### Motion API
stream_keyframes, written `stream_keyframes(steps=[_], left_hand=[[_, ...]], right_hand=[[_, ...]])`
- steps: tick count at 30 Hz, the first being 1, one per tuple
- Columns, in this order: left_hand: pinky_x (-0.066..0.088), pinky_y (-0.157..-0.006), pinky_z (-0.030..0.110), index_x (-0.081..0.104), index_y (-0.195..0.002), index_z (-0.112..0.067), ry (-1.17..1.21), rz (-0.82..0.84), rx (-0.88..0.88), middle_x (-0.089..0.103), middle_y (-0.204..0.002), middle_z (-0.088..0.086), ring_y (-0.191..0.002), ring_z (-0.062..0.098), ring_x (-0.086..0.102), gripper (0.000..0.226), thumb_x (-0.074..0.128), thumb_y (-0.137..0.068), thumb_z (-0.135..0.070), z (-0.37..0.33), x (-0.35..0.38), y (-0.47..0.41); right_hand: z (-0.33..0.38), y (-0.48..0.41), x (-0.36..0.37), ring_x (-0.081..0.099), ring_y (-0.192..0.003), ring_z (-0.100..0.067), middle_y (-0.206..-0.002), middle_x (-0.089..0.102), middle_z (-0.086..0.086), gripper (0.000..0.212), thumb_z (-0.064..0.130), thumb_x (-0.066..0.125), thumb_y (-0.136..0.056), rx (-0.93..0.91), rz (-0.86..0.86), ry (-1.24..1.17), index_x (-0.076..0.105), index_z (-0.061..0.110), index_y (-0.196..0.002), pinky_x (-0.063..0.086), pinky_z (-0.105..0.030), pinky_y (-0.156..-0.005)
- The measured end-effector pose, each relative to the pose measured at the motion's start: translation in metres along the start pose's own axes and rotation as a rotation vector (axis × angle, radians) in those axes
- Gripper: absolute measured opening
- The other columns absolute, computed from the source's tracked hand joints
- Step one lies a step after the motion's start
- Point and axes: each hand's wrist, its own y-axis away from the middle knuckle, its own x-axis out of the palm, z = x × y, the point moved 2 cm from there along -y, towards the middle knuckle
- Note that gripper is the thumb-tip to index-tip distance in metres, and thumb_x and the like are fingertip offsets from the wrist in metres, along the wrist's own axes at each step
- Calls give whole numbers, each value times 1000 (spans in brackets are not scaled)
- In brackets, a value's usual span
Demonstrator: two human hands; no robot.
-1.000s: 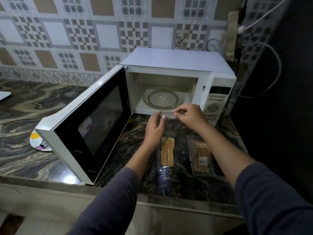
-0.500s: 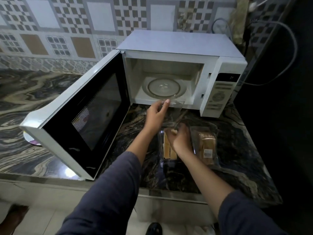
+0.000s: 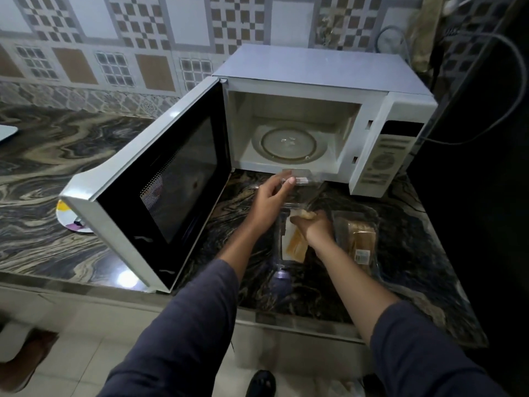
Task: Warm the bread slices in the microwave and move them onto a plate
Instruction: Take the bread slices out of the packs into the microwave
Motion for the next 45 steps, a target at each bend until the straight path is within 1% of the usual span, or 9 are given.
stream_keyframes(steps=[5, 10, 14, 18, 23, 27, 33, 40, 45], left_hand=[[46, -92, 13, 60, -119, -6, -14, 6, -18, 59, -125, 4, -112, 8, 56, 30, 52, -94, -21, 1, 0, 2], [46, -91, 11, 62, -113, -19, 26, 18, 1, 60, -121, 0, -107, -1, 56, 21, 54, -94, -21, 0, -1, 7], [44, -94, 16, 66, -105, -19, -14, 16, 26, 60, -123, 4, -113, 8, 56, 17, 56, -93, -19, 4, 1, 13], [43, -98, 19, 67, -109, -15, -57, 44, 54, 57, -129, 5, -121, 11, 52, 21, 56, -92, -20, 9, 2, 24], [38, -107, 26, 67, -111, -8, -250, 71, 142, 55, -131, 2, -126, 12, 47, 24, 61, -89, -13, 18, 3, 43], [32, -109, 21, 68, -110, -5, -423, 127, 159, 51, -128, -7, -131, 15, 44, 26, 65, -86, -13, 39, -1, 60], [37, -105, 27, 66, -111, -3, -602, 358, 296, 57, -126, 17, -124, 16, 43, 31, 57, -86, -20, 71, -7, 78], [29, -102, 6, 52, -125, -10, -397, 31, 113, 49, -124, 1, -117, 1, 44, 38, 44, -94, -31, 65, -29, 44], [33, -97, 6, 57, -121, -7, -321, 61, 4, 58, -121, 4, -111, -3, 50, 42, 34, -93, -28, 89, -39, 1]], right_hand=[[-4, -1, -25, 61, -100, -27, -112, 63, -9, 55, 31, 72, -77, 145, 51, -284, 51, 12, -123, 52, -45, -90], [-3, 5, -51, 56, -93, -21, -115, 59, -9, 52, 22, 69, -81, 168, 132, -424, 49, 9, -127, 52, -39, -75], [10, 11, -80, 51, -98, -20, -110, 56, -6, 49, 27, 68, -82, 84, 138, -248, 51, 9, -124, 42, -30, -69], [28, 11, -105, 55, -107, -24, -114, 58, -8, 42, 28, 69, -79, -20, 70, -94, 52, 11, -114, 47, -35, -83], [42, 2, -115, 57, -105, -26, -118, 58, -9, 51, 27, 70, -79, -87, 2, -116, 50, 9, -122, 46, -32, -76], [39, -10, -104, 56, -103, -25, -120, 58, -9, 52, 26, 70, -78, -85, -24, -154, 49, 9, -123, 46, -31, -73], [43, -30, -84, 55, -110, -28, -122, 56, -12, 56, 26, 72, -76, -70, -61, -167, 49, 9, -124, 49, -40, -86], [70, -69, -69, 60, -102, -29, -115, 60, -14, 46, 26, 73, -73, -109, -94, -126, 49, 12, -109, 52, -44, -88], [107, -105, -62, 58, -104, -26, -121, 57, -10, 57, 31, 71, -76, -149, -144, 10, 50, 10, -124, 52, -42, -89]])
